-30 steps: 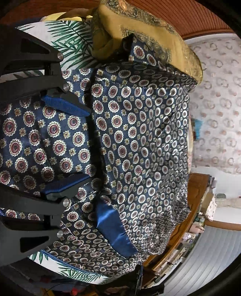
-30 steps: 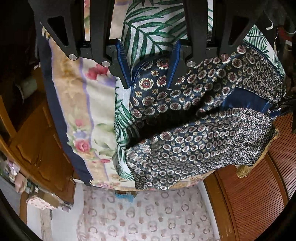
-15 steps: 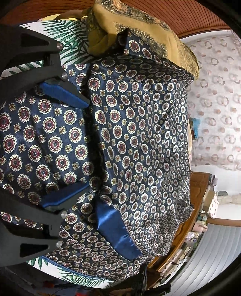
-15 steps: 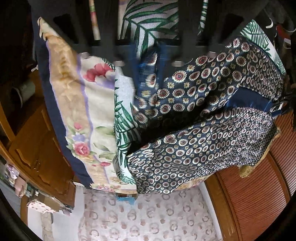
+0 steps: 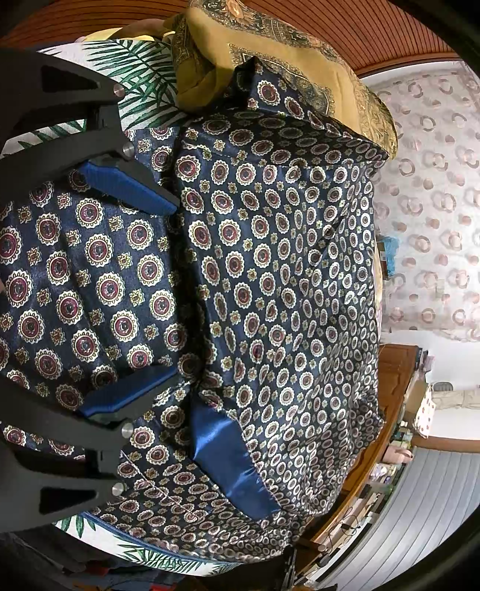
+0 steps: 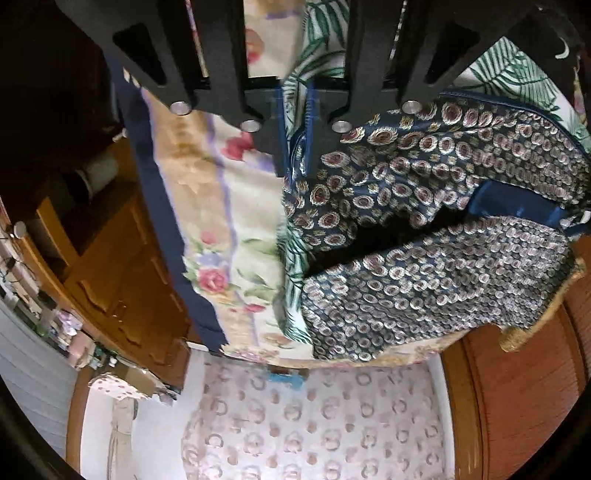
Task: Fold small clothes
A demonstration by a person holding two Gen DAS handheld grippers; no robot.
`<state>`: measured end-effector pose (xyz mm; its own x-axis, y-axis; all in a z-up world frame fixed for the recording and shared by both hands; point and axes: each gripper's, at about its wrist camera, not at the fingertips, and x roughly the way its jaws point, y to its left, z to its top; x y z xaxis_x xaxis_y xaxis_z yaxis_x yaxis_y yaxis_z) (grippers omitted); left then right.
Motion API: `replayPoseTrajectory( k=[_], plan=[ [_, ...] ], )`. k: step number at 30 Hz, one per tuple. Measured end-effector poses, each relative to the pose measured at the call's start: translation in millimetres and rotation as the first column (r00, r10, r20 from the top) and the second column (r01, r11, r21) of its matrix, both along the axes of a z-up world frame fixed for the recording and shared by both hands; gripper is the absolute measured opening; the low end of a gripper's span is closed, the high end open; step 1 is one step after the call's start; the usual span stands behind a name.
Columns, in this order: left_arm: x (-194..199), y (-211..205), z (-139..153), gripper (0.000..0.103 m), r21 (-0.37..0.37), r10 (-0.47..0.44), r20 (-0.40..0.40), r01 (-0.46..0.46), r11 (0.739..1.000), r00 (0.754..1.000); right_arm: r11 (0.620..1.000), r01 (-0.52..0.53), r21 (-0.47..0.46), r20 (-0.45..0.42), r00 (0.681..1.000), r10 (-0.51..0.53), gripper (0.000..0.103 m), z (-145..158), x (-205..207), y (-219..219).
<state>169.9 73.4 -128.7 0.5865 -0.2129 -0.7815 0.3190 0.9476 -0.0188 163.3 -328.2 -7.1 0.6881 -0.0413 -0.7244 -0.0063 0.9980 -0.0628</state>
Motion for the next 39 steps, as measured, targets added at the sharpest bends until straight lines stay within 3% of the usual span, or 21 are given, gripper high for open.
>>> replayPoseTrajectory(
  k=[5,10,17,25,31,34,39],
  plan=[
    [0,0,-1,0.086,0.000,0.005,0.000,-0.005,1.000,1.000,0.998,-0.004,0.055,0.039,0.999,0.002,0.047,6,9,5],
    [0,1,-1,0.086,0.000,0.004,0.000,-0.004,1.000,1.000,0.983,-0.019,0.182,0.058,0.998,0.008,0.050,6,33,2],
    [0,0,-1,0.086,0.000,0.004,0.000,-0.004,1.000,1.000,0.940,0.037,0.340,0.015,0.999,-0.045,0.050,-6,80,-8],
    [0,0,-1,0.086,0.001,0.005,0.000,-0.005,1.000,1.000,0.954,0.076,0.288,-0.002,0.997,-0.078,0.050,-22,111,6],
    [-1,1,0,0.086,0.005,0.006,-0.003,-0.006,1.000,1.000,0.971,0.065,0.232,0.030,0.997,-0.073,0.050,-28,110,19],
    [-3,5,1,0.086,0.006,0.032,-0.008,-0.032,0.999,0.999,0.982,0.054,0.182,0.040,0.997,-0.062,0.050,-33,111,26],
    [-8,20,8,0.087,-0.021,0.086,0.012,-0.085,0.996,0.996,0.983,0.051,0.177,0.041,0.997,-0.060,0.050,-35,110,29]
  ],
)
